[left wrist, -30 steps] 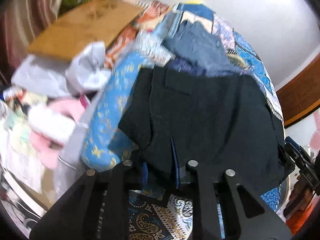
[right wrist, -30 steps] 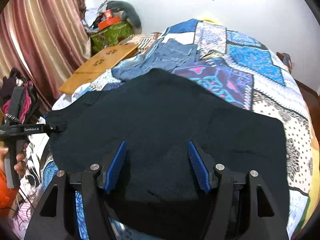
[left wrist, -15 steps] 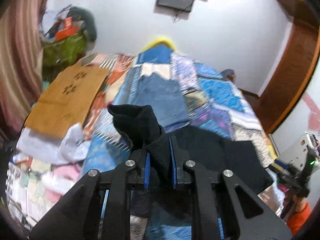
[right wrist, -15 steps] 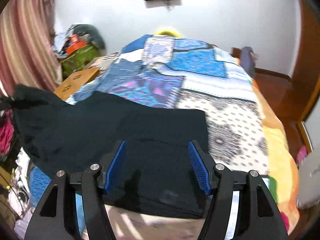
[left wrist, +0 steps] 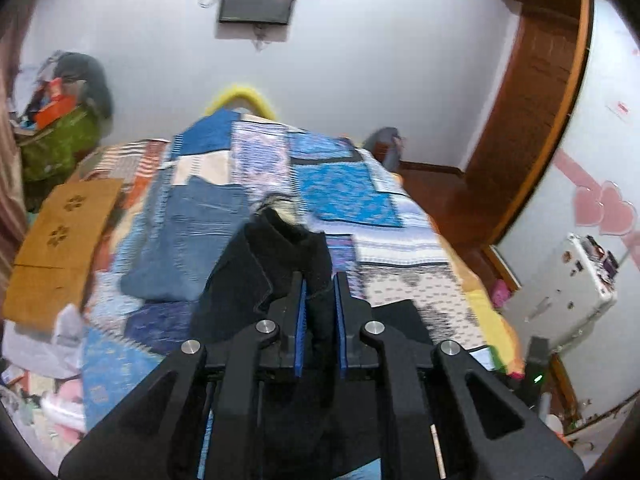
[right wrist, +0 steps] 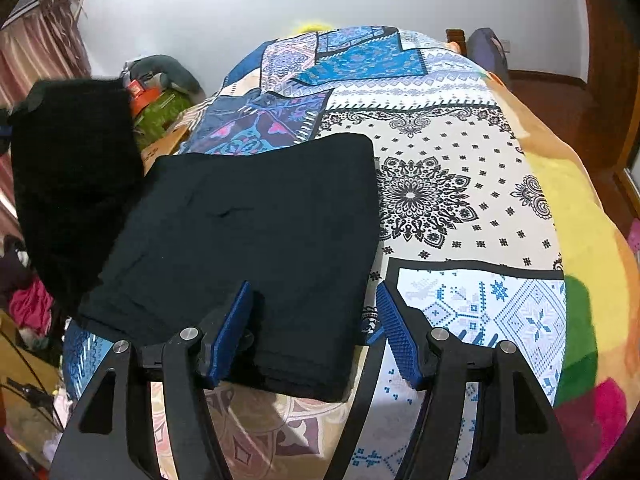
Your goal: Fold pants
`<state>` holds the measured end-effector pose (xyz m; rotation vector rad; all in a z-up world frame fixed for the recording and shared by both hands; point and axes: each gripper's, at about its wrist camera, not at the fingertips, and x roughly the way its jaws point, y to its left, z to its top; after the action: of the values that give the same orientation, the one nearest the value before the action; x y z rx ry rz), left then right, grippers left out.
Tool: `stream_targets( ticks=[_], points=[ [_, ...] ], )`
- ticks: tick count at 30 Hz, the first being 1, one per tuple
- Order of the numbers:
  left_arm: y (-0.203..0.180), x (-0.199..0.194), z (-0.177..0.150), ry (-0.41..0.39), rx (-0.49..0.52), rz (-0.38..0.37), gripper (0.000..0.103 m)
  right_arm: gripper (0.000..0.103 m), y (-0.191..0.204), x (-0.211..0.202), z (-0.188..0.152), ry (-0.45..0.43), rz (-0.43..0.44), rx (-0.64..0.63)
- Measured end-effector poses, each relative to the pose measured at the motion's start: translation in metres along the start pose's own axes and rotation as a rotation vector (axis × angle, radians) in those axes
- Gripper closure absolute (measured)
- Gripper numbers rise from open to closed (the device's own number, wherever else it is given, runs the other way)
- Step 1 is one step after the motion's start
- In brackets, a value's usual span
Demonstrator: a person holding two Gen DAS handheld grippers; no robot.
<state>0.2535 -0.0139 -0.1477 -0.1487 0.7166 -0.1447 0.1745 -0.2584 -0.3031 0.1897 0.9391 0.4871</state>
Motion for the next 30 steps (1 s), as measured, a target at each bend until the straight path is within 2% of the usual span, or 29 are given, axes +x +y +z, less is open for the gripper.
stream_targets(
  ticks=[11, 15, 17, 25, 28, 30],
  points=[
    [-0.108, 0.056, 0.008, 0.081, 0.128, -0.147, 0.095, 0.043, -0.006, 0.001, -0.001, -0.014, 0.05, 0.002],
    [-0.139, 0.068, -0.002, 0.109, 0.187, -0.196, 0.095, 0.043, -0.007, 0.0, -0.001, -0.016, 0.059, 0.005],
    [-0.153, 0.079, -0.015, 0.153, 0.215, -0.216, 0.095, 0.043, -0.009, -0.003, 0.0, -0.016, 0.062, 0.008],
    [-0.172, 0.118, -0.074, 0.384, 0.281, -0.263, 0.095, 0.043, -0.023, -0.031, -0.007, -0.031, 0.008, 0.004],
    [-0.171, 0.112, -0.077, 0.382, 0.281, -0.271, 0.095, 0.043, -0.027, -0.04, -0.013, -0.025, -0.013, -0.003],
    [-0.166, 0.101, -0.07, 0.351, 0.281, -0.27, 0.09, 0.043, -0.026, -0.045, -0.017, -0.016, -0.032, -0.013]
  ],
)
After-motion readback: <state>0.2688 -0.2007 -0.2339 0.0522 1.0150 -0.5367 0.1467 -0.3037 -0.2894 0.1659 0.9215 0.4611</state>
